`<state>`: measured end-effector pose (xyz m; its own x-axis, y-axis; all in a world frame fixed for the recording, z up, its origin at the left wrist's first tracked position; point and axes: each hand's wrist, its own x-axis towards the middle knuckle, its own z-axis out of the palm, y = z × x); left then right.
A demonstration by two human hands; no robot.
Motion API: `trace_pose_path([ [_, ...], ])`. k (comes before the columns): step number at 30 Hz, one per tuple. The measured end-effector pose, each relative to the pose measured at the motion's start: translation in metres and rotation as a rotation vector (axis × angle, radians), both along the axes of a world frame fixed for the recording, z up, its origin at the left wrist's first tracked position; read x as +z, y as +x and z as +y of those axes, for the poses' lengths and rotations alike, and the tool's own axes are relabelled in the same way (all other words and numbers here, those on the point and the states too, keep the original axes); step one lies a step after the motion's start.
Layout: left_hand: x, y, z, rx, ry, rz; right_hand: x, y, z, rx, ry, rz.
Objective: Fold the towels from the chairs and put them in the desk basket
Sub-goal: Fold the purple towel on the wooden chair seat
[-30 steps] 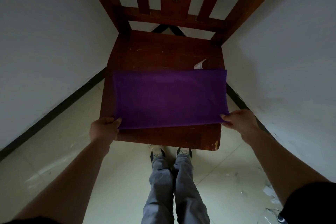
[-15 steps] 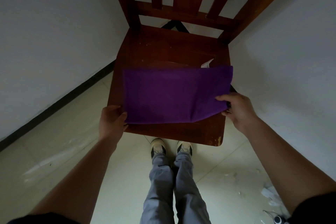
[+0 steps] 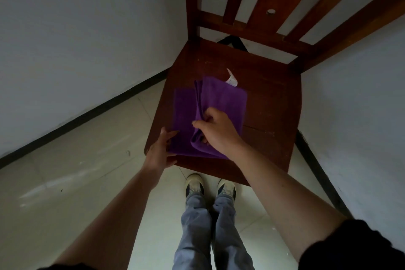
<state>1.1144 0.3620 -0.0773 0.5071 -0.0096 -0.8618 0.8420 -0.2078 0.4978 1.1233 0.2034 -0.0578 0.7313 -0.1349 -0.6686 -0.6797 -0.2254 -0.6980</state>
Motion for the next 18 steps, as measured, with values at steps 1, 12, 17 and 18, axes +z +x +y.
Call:
trace_pose_path([
  [1, -0.001, 0.0, 0.001, 0.003, 0.001, 0.001, -0.003, 0.002, 0.007, 0.026, -0.01, -0.003],
  [12, -0.009, 0.009, 0.004, 0.05, 0.018, 0.067, -0.023, -0.005, 0.027, 0.19, 0.025, 0.106],
  [17, -0.012, 0.018, 0.005, -0.075, 0.043, 0.058, -0.023, -0.013, -0.018, -0.168, -0.033, 0.08],
  [18, -0.014, 0.019, 0.005, -0.14, 0.071, 0.012, -0.025, -0.015, -0.03, -0.248, -0.076, 0.071],
])
